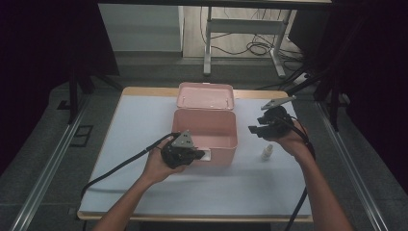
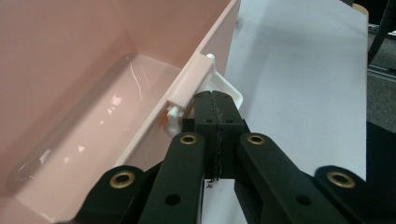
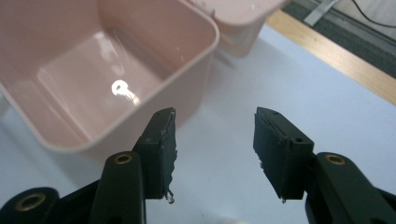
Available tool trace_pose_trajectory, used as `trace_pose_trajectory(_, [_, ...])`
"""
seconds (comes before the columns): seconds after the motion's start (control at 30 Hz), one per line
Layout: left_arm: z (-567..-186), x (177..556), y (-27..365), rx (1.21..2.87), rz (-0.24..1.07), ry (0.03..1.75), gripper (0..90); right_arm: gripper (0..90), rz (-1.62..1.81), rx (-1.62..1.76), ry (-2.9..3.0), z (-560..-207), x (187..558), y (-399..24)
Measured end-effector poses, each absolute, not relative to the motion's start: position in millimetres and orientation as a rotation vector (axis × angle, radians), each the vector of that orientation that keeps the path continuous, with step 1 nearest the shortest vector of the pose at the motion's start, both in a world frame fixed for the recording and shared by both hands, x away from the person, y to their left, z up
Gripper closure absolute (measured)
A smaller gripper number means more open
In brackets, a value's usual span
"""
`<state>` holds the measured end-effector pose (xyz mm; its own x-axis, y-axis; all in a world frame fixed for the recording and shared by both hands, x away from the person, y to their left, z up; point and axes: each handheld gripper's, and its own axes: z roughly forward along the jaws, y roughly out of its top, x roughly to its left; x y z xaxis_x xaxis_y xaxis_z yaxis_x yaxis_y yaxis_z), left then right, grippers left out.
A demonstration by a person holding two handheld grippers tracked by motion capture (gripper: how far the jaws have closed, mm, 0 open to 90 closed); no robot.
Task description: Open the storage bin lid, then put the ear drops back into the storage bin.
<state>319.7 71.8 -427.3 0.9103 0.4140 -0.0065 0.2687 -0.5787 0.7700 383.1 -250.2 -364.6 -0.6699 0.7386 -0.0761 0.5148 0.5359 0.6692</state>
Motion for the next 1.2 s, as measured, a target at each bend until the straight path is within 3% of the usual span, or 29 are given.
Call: trace_pose_trajectory(1.2, [-425.2, 319.9, 71.3, 2.248, 0.229, 0.477, 90.0, 45.7, 0.463, 1.158, 2.615, -421.1, 390.8, -279.6])
